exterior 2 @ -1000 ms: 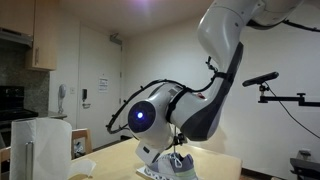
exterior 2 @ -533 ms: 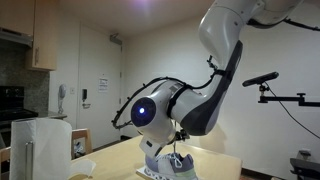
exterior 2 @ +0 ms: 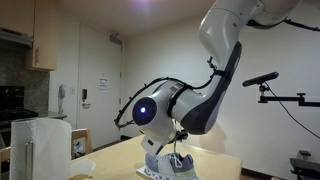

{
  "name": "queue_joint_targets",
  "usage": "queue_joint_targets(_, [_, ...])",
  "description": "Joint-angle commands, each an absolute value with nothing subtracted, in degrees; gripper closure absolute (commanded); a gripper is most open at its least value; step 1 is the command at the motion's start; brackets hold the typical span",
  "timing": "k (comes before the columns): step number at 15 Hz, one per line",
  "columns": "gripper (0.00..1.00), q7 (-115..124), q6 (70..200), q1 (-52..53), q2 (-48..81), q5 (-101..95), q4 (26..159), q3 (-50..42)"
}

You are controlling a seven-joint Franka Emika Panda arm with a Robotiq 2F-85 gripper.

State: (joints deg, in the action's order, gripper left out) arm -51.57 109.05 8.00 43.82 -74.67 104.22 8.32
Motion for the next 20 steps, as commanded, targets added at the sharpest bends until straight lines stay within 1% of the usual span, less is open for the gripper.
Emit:
queue_joint_targets(1, [0.73, -52.57, 108.12, 7.94, 42.52, -73.45, 104.93, 8.49])
queue_joint_targets(2, [0.43, -52.63, 108.12, 7.96, 42.52, -73.41, 104.94, 8.52])
queue_joint_targets(3, [0.38, -52.62, 107.98, 8.06, 42.55, -73.33, 104.92, 8.54])
queue_joint_targets(4, [0.37, -52.64, 107.67, 8.19, 42.61, -73.21, 104.87, 8.54])
queue_joint_targets(7, [0.17, -52.53, 107.27, 8.54, 42.69, -72.88, 104.81, 8.72])
queue_joint_targets(8, [0.08, -52.54, 107.09, 8.73, 42.71, -72.87, 104.8, 8.75])
queue_joint_targets(9, [0.02, -52.44, 106.97, 8.85, 42.72, -72.77, 104.77, 8.78])
queue_joint_targets(10, [0.0, -52.45, 106.91, 8.96, 42.73, -72.74, 104.73, 8.81])
queue_joint_targets(18, [0.0, -52.79, 106.76, 9.86, 42.98, -72.93, 104.4, 8.87])
queue_joint_targets(19, [0.06, -52.78, 106.83, 9.91, 42.97, -72.99, 104.43, 8.87])
queue_joint_targets(20, [0.26, -52.65, 106.79, 9.96, 42.97, -73.01, 104.43, 8.85])
